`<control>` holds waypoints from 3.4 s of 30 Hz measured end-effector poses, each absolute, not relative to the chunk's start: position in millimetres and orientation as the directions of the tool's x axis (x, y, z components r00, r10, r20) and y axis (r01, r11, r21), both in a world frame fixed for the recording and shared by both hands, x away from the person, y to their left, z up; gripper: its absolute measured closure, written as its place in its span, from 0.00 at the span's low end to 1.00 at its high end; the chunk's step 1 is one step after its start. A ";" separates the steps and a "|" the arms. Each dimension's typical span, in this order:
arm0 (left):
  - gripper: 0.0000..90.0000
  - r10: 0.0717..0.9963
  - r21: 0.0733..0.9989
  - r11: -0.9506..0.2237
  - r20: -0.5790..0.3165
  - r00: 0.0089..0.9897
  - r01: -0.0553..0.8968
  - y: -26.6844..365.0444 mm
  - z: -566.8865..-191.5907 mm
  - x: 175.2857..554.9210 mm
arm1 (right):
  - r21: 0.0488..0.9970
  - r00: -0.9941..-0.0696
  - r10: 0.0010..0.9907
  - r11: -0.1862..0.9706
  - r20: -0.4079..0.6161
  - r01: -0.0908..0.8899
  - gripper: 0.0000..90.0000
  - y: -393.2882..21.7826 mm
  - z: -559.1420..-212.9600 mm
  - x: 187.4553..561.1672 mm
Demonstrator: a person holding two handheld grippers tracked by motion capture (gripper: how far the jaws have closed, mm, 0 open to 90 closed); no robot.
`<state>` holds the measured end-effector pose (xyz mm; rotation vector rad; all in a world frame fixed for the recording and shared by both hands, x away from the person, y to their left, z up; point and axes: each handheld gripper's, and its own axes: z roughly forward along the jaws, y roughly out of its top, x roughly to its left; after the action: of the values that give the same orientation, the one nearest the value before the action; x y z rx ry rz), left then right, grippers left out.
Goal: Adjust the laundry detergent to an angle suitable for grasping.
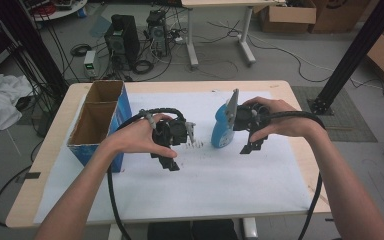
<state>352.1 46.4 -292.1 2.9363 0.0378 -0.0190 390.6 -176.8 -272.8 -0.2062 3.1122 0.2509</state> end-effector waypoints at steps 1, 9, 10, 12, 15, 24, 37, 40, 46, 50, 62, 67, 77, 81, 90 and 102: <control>0.19 0.024 0.203 -0.979 -0.015 1.000 0.027 46.4 -292.1 352.1 | 0.159 -0.991 -0.130 0.978 -0.023 -0.132 0.21 -176.8 -272.8 390.6; 0.19 0.033 0.201 -0.979 -0.018 0.999 0.036 47.6 -291.7 352.0 | 0.156 -0.991 -0.131 0.979 -0.026 -0.133 0.21 -177.3 -271.1 389.3; 0.19 0.032 0.202 -0.979 -0.014 0.999 0.034 47.6 -291.7 352.3 | 0.155 -0.991 -0.130 0.979 -0.026 -0.132 0.21 -177.7 -270.9 388.9; 0.19 0.037 0.203 -0.978 -0.016 0.999 0.039 47.5 -291.8 352.2 | 0.153 -0.991 -0.130 0.979 -0.027 -0.133 0.21 -178.3 -270.6 388.6; 0.19 0.036 0.200 -0.979 -0.011 0.999 0.037 46.8 -292.0 353.2 | 0.155 -0.991 -0.128 0.979 -0.028 -0.131 0.21 -179.1 -269.8 388.1; 0.19 0.064 0.201 -0.977 -0.012 0.998 0.065 44.7 -293.3 356.8 | 0.152 -0.990 -0.136 0.979 -0.031 -0.139 0.21 -178.7 -267.7 386.0; 0.19 0.160 0.237 -0.959 -0.006 0.987 0.157 40.3 -288.6 367.9 | 0.148 -0.989 -0.143 0.978 -0.034 -0.147 0.21 -178.9 -266.1 382.1; 0.19 0.196 0.249 -0.949 -0.008 0.981 0.192 38.2 -288.1 371.5 | 0.151 -0.988 -0.147 0.977 -0.037 -0.151 0.21 -179.4 -265.1 381.0; 0.19 0.306 0.301 -0.907 -0.010 0.952 0.295 32.4 -283.9 379.2 | 0.144 -0.988 -0.147 0.978 -0.037 -0.151 0.21 -180.6 -264.2 378.5; 0.19 0.342 0.323 -0.890 0.002 0.940 0.323 25.9 -283.4 381.7 | 0.144 -0.989 -0.144 0.979 -0.037 -0.148 0.21 -181.3 -264.0 377.6; 0.19 0.425 0.355 -0.850 0.025 0.905 0.389 3.2 -287.4 388.0 | 0.145 -0.989 -0.143 0.979 -0.034 -0.146 0.21 -182.0 -265.4 377.7; 0.19 0.458 0.369 -0.830 0.020 0.889 0.419 -3.0 -291.2 392.6 | 0.143 -0.989 -0.146 0.978 -0.029 -0.149 0.21 -181.1 -266.4 377.8; 0.20 0.546 0.453 -0.751 0.018 0.837 0.480 -19.5 -303.6 403.7 | 0.139 -0.988 -0.153 0.978 -0.023 -0.155 0.21 -181.0 -267.8 378.5; 0.21 0.590 0.484 -0.709 0.008 0.807 0.513 -24.4 -309.3 409.4 | 0.139 -0.988 -0.151 0.979 -0.020 -0.152 0.21 -182.5 -267.2 378.6; 0.22 0.642 0.553 -0.631 -0.022 0.766 0.545 -38.7 -319.9 419.1 | 0.135 -0.988 -0.152 0.979 -0.013 -0.152 0.21 -182.9 -268.8 378.0; 0.22 0.685 0.593 -0.569 -0.041 0.727 0.569 -55.7 -327.7 427.8 | 0.137 -0.988 -0.153 0.979 -0.014 -0.153 0.21 -184.2 -268.0 376.9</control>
<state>427.8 -55.7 -327.7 2.3395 0.9469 0.2588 376.9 -184.2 -268.0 -0.2414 3.1211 0.2168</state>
